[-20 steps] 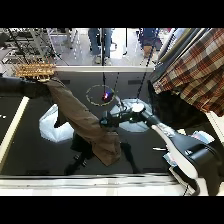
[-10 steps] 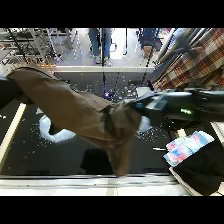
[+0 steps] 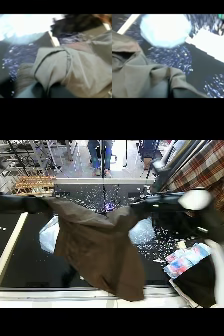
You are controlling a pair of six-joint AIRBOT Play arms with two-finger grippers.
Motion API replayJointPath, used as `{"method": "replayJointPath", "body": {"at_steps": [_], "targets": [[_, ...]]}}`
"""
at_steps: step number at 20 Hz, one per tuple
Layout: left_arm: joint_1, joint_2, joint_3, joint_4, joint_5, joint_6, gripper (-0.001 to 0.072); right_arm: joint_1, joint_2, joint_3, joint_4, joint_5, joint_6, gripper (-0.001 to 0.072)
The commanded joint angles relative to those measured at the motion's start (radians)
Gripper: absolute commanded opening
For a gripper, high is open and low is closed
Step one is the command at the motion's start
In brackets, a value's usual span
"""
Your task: Fold the clothes and pants, and hang the long-sleeved shirts on hangers.
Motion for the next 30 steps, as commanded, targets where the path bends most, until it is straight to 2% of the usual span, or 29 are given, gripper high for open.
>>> {"method": "replayJointPath", "body": {"at_steps": [1,2,3,5,7,9,10,11,12,13,16,17,19,25,26,27,30], "targets": [[0.009,-0.332,-0.031,-0.029,0.278,0.000,0.0382,-0.047,-0.339,0.068,0.091,-0.272,0.160,0.0395],[0.031,-0.392,-0.011,-0.076,0.280,0.001,0.0383,-0.076,-0.383,0.128,0.098,-0.241,0.174,0.0443],[0.058,-0.433,0.016,-0.089,0.257,0.001,0.0383,-0.113,-0.395,0.178,0.088,-0.195,0.171,0.0448],[0.114,-0.452,0.060,-0.018,0.186,0.000,0.0383,-0.207,-0.363,0.227,0.047,-0.034,0.167,0.0497],[0.153,-0.429,0.066,0.138,0.053,-0.047,0.0357,-0.294,-0.304,0.173,0.041,0.196,0.148,0.0497],[0.156,-0.418,0.060,0.372,-0.126,-0.156,0.0356,-0.336,-0.185,-0.052,0.049,0.318,0.094,0.0497],[0.152,-0.411,0.029,0.417,-0.198,-0.167,0.0355,-0.342,-0.104,-0.204,0.063,0.302,0.082,0.0496],[0.152,-0.389,-0.034,0.403,-0.213,-0.161,0.0356,-0.345,0.007,-0.412,0.088,0.260,0.072,0.0500],[0.152,-0.350,-0.127,0.370,-0.198,-0.141,0.0355,-0.345,0.100,-0.585,0.117,0.227,0.073,0.0512],[0.152,-0.302,-0.233,0.340,-0.169,-0.124,0.0355,-0.344,0.187,-0.753,0.161,0.207,0.070,0.0557],[0.155,-0.167,-0.501,0.297,-0.056,-0.087,0.0378,-0.344,0.317,-1.088,0.340,0.202,-0.006,0.0569],[0.154,-0.137,-0.561,0.282,-0.018,-0.084,0.0381,-0.343,0.321,-1.146,0.383,0.195,-0.036,0.0569],[0.144,-0.123,-0.622,0.278,0.027,-0.085,0.0436,-0.327,0.320,-1.216,0.408,0.146,-0.076,0.0575],[0.140,-0.154,-0.642,0.231,0.155,-0.084,0.0437,-0.105,0.239,-1.226,0.455,-0.118,-0.119,0.0580],[0.140,-0.164,-0.642,0.206,0.175,-0.084,0.0438,-0.067,0.220,-1.226,0.492,-0.162,-0.151,0.0573],[0.140,-0.176,-0.642,0.175,0.196,-0.084,0.0438,-0.037,0.213,-1.226,0.533,-0.201,-0.188,0.0522],[0.137,-0.208,-0.642,0.077,0.259,-0.084,0.0414,-0.009,0.213,-1.208,0.565,-0.285,-0.199,0.0219]]}}
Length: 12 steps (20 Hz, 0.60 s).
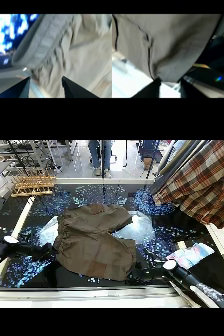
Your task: Fold the clothes and pants, and hang the long-sleeved shirts on hangers.
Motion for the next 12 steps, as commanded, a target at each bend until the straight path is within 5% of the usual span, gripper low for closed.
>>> {"method": "replayJointPath", "body": {"at_steps": [1,2,3,6,8,10,11,12], "targets": [[-0.008,-0.033,-0.004,-0.111,0.080,0.004,0.0300,0.047,-0.012,0.023,0.053,-0.097,-0.041,0.0143],[-0.014,-0.038,-0.004,-0.126,0.079,0.032,0.0090,0.047,-0.012,0.045,0.052,-0.069,-0.046,0.0022],[-0.020,-0.039,-0.004,-0.140,0.070,0.072,0.0008,0.047,-0.006,0.070,0.050,-0.035,-0.046,0.0011],[-0.011,-0.016,0.001,-0.145,0.031,0.120,0.0005,0.047,0.061,0.162,-0.063,0.077,-0.023,0.0010],[0.007,0.024,0.031,-0.137,-0.045,0.159,0.0004,0.047,0.133,0.248,-0.251,0.169,0.092,0.0010],[0.017,0.067,0.059,-0.083,-0.108,0.145,0.0009,0.047,0.195,0.321,-0.403,0.201,0.192,0.0010],[0.018,0.080,0.059,-0.049,-0.119,0.107,0.0079,0.047,0.212,0.344,-0.422,0.201,0.206,0.0010],[0.017,0.084,0.058,-0.008,-0.131,0.047,0.0296,0.047,0.216,0.359,-0.417,0.200,0.207,0.0010]]}}
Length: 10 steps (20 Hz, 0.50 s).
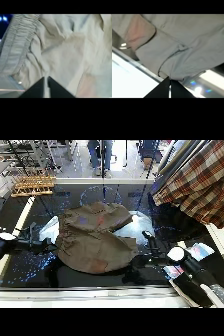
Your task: Fold the clothes and pants, and hang the long-sleeved shirts on hangers.
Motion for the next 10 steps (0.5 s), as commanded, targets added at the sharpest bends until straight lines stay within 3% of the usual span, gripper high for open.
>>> {"method": "replayJointPath", "body": {"at_steps": [1,4,10], "targets": [[0.002,0.031,0.013,0.120,-0.068,-0.128,0.0429,0.001,0.049,0.077,-0.117,0.041,0.084,0.0011],[0.004,0.030,-0.030,0.181,-0.018,-0.250,0.0434,0.001,0.041,0.077,-0.114,0.035,0.085,0.0011],[-0.021,0.030,-0.138,0.021,0.184,-0.283,0.0433,0.001,0.040,0.077,-0.113,-0.003,0.085,0.0011]]}}
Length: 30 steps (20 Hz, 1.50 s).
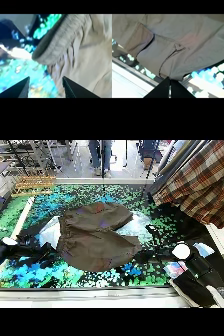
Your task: Fold the clothes and pants, and hang the long-sleeved shirts on hangers.
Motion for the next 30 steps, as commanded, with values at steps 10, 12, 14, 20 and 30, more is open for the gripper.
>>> {"method": "replayJointPath", "body": {"at_steps": [10,12,14,20,30], "targets": [[-0.110,-0.093,-0.039,-0.108,0.156,-0.109,0.0433,0.001,0.001,0.003,-0.006,-0.029,0.005,0.0011],[-0.120,-0.108,-0.039,-0.108,0.165,-0.109,0.0433,0.001,0.001,0.003,-0.006,-0.032,0.005,0.0011],[-0.119,-0.109,-0.039,-0.109,0.198,-0.121,0.0268,0.001,0.001,0.003,-0.005,-0.030,0.005,0.0011],[-0.091,-0.082,0.011,-0.134,0.117,0.034,0.0004,0.001,0.040,0.005,-0.089,0.059,-0.005,0.0011],[0.018,0.399,0.676,-0.567,-0.406,0.270,0.0006,0.001,0.389,0.681,-0.624,0.472,0.014,0.0010]]}}
